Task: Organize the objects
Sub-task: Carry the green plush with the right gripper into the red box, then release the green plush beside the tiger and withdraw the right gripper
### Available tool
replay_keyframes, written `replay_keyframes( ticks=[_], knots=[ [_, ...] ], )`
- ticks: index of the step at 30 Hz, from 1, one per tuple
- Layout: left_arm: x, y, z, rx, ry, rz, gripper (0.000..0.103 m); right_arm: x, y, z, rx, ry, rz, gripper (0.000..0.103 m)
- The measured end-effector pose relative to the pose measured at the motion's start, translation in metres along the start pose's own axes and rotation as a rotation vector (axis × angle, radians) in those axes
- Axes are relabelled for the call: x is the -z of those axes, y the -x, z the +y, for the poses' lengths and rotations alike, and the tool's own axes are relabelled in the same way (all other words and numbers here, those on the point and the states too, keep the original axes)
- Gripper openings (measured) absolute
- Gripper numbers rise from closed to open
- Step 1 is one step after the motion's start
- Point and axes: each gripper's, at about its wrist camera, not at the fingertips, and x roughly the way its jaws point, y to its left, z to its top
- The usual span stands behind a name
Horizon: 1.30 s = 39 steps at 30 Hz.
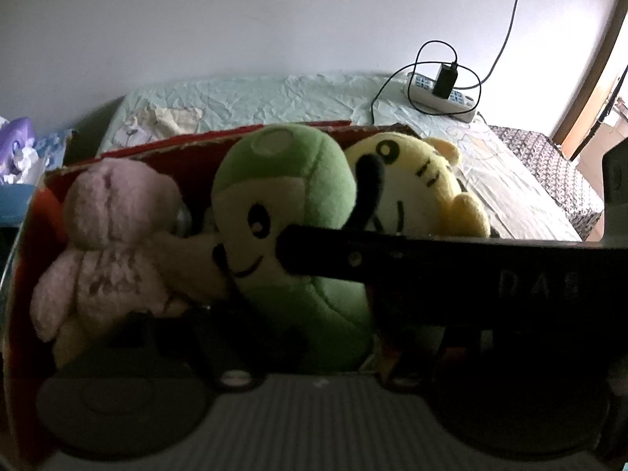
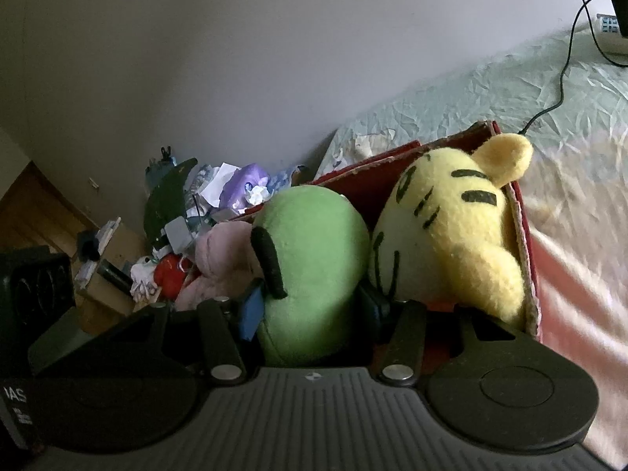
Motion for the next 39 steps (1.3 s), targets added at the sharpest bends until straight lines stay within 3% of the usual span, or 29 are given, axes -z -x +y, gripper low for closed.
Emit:
replay_keyframes(
  ticks=[14,21,39],
  knots=[
    [0.002,0.011,-0.005,-0.018,0.005,-0.017,0.076,0.002,0.025,0.007,-0.004,0.007,-0.012,0.061],
    [0.001,0.023,-0.011,-0.048,0.001,-0.036,0.079,0.0,0.046,0.006,0.035,-0.001,-0.104,0.064],
    [-0.008,0.038,-0.028,-0.217,0.023,-0.014,0.088,0.009,0.078,0.006,0.174,-0.018,-0.206,0.06]
  ],
)
